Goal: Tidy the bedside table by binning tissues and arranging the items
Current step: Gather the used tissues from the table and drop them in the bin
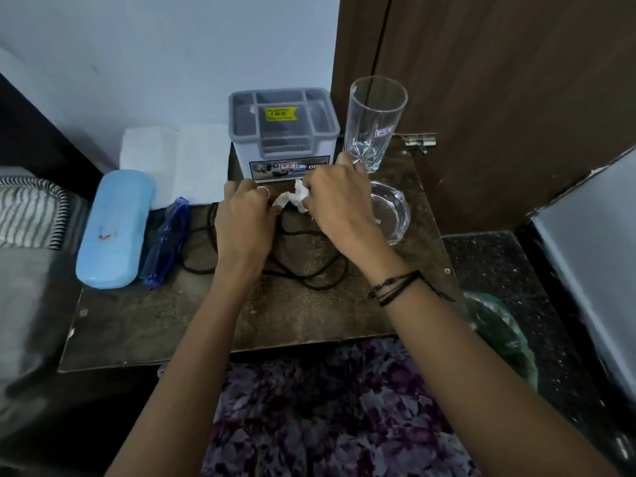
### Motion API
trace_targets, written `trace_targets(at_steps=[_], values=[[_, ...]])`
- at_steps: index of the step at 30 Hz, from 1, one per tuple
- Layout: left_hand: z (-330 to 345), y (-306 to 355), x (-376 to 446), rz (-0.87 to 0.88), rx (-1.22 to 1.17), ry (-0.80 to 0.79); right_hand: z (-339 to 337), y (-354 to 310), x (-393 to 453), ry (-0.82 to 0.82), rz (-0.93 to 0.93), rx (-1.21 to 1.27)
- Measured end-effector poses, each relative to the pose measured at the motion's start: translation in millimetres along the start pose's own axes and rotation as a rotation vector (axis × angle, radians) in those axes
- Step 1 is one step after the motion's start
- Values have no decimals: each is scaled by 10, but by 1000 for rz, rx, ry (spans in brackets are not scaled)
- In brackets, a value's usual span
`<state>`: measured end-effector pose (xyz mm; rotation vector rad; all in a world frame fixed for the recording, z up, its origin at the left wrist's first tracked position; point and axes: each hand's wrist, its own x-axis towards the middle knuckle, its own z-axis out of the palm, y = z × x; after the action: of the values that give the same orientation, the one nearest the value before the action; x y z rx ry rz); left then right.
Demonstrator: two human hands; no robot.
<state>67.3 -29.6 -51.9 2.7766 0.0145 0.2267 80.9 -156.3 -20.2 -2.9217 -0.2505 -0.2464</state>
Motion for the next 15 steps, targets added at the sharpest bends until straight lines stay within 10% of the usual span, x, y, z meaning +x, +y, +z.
trace_targets(at_steps=[15], values=[[-656, 975, -649, 83, -654, 61, -719, 524, -1019, 401, 134, 356]])
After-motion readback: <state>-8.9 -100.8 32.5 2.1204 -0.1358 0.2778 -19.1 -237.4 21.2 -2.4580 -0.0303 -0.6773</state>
